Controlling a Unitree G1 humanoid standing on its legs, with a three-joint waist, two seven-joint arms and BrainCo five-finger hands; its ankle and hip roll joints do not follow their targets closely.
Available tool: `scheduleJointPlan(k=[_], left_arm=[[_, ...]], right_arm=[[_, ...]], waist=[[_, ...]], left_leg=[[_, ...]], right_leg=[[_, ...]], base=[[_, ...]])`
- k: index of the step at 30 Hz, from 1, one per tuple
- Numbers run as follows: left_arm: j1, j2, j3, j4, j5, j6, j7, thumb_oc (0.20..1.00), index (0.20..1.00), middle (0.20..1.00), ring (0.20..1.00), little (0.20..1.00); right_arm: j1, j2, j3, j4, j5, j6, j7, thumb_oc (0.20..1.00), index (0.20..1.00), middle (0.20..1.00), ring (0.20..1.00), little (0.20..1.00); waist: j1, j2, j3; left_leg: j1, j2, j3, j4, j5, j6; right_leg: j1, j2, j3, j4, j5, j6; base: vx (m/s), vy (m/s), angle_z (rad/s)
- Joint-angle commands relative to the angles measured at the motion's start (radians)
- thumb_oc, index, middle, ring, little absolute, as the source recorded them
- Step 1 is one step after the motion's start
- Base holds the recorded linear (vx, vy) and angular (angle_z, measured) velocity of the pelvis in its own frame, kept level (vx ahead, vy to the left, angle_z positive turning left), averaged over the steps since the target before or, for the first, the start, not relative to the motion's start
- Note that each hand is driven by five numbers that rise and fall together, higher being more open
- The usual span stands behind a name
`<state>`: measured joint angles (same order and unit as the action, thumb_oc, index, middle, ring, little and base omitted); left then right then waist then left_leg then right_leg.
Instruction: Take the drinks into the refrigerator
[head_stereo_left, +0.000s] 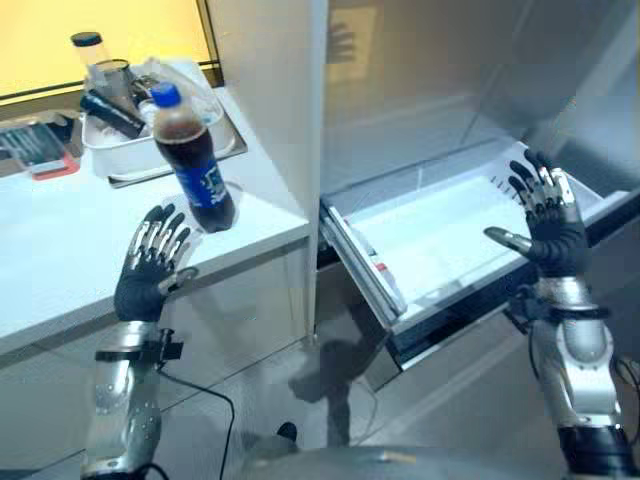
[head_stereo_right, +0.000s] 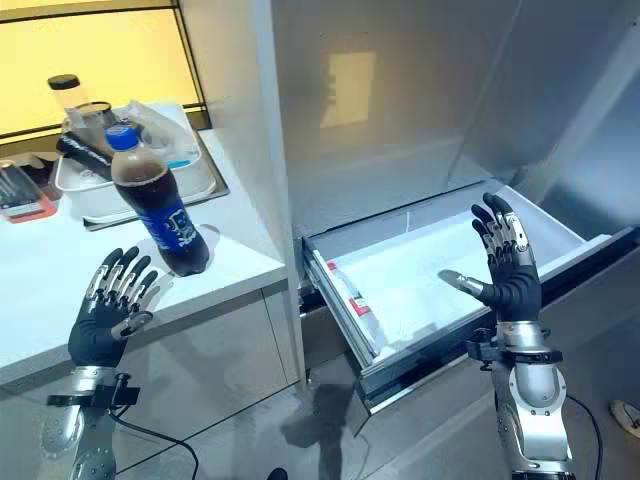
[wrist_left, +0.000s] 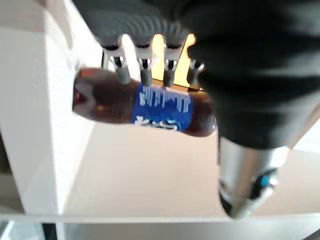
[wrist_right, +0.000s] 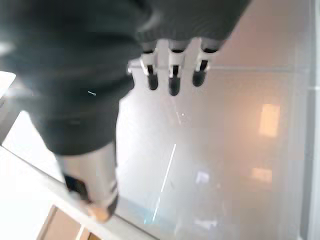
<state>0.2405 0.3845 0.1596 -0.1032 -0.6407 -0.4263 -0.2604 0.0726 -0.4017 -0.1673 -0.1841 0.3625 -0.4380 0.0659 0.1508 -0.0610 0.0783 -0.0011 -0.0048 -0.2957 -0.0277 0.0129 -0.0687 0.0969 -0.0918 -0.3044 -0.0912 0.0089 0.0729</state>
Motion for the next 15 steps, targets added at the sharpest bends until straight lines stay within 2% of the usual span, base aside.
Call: scheduleJointPlan(k=[1,6,15], left_arm=[[-0.052,0.048,0.038,-0.031,0.056,-0.066,0.026,1.0,1.0,1.0,1.0,1.0],[-0.064,0.029,0.045,-0.026,0.037,-0.071,0.037,1.0,1.0,1.0,1.0,1.0],[-0.097,0.02,0.074,-0.022,0.134,-0.092,0.139,1.0,1.0,1.0,1.0,1.0]], right_arm=[[-0.052,-0.014,-0.092,-0.021,-0.029,-0.062,-0.026,1.0,1.0,1.0,1.0,1.0],[-0.045,-0.019,-0.112,-0.011,-0.038,-0.066,-0.046,1.0,1.0,1.0,1.0,1.0],[-0.039,-0.026,-0.116,0.002,-0.076,-0.058,-0.057,1.0,1.0,1.0,1.0,1.0]], waist=[[0.004,-0.023,-0.014],[0.01,-0.024,-0.016],[0.012,-0.028,-0.015]], left_leg=[[-0.028,-0.054,-0.05,0.023,-0.028,0.048],[-0.035,-0.056,-0.066,0.024,-0.024,0.044],[-0.038,-0.059,-0.078,0.024,-0.024,0.042]], right_leg=[[-0.008,0.011,-0.058,0.166,-0.112,-0.01],[-0.007,0.011,-0.078,0.167,-0.117,-0.013],[-0.004,0.01,-0.096,0.171,-0.123,-0.016]], base=[[0.01,-0.275,2.15],[0.01,-0.002,0.19],[0.01,-0.003,0.08]])
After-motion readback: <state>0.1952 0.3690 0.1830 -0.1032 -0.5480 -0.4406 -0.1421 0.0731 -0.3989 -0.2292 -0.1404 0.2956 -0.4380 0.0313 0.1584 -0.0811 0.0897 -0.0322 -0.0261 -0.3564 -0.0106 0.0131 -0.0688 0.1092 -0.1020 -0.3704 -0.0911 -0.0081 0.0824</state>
